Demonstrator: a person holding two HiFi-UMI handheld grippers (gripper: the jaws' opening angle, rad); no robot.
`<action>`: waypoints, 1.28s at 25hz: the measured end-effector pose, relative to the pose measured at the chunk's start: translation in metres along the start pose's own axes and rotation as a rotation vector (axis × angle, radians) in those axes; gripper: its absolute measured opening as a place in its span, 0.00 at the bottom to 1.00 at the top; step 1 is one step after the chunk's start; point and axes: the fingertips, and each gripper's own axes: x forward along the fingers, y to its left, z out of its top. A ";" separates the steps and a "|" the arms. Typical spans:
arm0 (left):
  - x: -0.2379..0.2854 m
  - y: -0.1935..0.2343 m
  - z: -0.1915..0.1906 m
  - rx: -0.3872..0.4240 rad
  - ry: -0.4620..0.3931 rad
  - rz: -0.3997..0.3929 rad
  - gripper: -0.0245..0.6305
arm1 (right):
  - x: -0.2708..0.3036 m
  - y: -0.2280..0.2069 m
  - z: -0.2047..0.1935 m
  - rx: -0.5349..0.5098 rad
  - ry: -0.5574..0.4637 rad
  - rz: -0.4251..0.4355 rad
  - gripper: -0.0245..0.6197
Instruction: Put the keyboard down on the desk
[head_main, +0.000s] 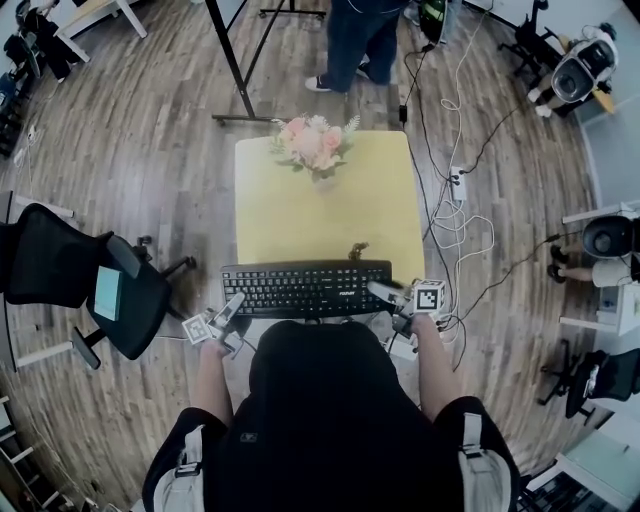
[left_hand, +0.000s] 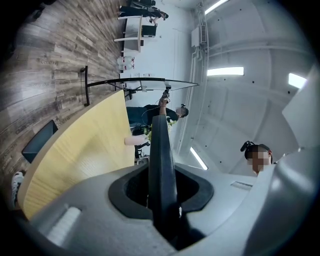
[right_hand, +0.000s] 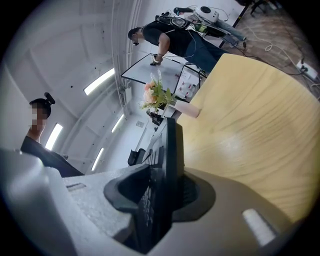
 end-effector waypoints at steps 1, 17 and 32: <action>0.001 0.005 0.002 -0.004 0.003 0.011 0.18 | 0.001 -0.002 0.001 0.007 -0.008 -0.003 0.25; 0.030 0.026 0.021 0.005 0.067 0.045 0.18 | 0.005 -0.037 0.009 0.077 -0.038 -0.117 0.27; 0.048 0.064 0.031 -0.014 0.112 0.176 0.18 | 0.019 -0.071 0.031 0.098 -0.020 -0.175 0.31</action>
